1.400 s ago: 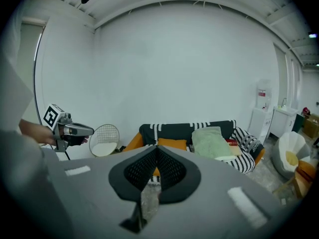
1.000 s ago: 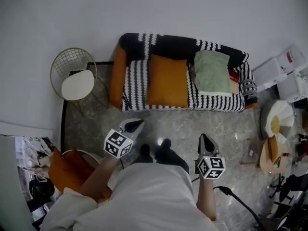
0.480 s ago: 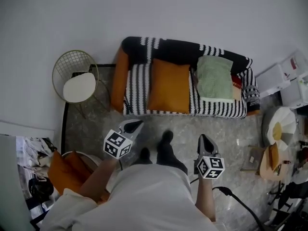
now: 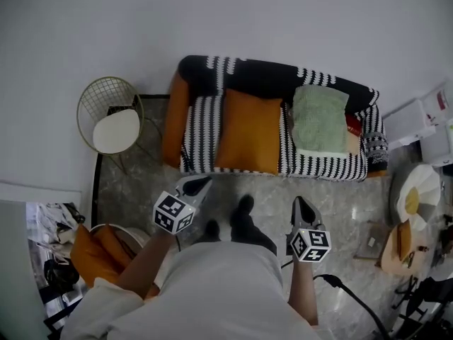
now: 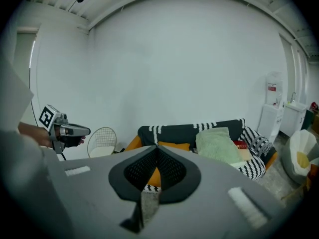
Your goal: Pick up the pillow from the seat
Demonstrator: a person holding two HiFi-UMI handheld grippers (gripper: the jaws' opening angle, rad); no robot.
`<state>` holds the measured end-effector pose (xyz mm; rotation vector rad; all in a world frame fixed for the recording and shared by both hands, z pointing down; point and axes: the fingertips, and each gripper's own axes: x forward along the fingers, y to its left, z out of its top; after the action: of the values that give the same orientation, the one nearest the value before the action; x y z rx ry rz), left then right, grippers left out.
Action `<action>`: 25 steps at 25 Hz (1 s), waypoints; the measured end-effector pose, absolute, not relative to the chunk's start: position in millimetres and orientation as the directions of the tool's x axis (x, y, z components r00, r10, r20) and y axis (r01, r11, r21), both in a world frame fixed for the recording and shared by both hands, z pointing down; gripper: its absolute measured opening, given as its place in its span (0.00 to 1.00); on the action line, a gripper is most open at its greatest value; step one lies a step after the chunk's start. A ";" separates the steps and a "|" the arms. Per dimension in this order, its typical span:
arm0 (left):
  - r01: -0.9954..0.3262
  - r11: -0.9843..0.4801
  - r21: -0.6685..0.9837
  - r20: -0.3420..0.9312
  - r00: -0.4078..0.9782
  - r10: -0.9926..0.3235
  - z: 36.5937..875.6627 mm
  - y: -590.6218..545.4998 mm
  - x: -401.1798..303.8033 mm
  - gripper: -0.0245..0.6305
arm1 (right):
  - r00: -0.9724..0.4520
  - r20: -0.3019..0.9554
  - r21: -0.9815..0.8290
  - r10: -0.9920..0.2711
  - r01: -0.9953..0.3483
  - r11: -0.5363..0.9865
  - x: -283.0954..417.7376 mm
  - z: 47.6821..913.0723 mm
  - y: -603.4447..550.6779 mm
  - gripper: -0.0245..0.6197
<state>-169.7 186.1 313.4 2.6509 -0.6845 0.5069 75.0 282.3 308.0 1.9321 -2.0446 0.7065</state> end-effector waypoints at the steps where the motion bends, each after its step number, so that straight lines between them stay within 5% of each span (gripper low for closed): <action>1: -0.521 -0.817 0.246 0.425 0.816 -0.392 314.4 180.6 -163.6 0.04 | -0.100 0.489 -0.182 -0.867 -0.983 0.010 81.9 309.1 275.8 0.05; 25: -0.648 -0.721 0.247 0.471 0.730 -0.495 339.0 71.8 -20.1 0.04 | -0.237 0.524 -0.242 -0.818 -0.962 0.124 229.2 354.2 145.7 0.05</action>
<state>-20.1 71.8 339.0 2.5361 -0.8794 0.5294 229.2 145.7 354.2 1.7500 -2.1404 0.7903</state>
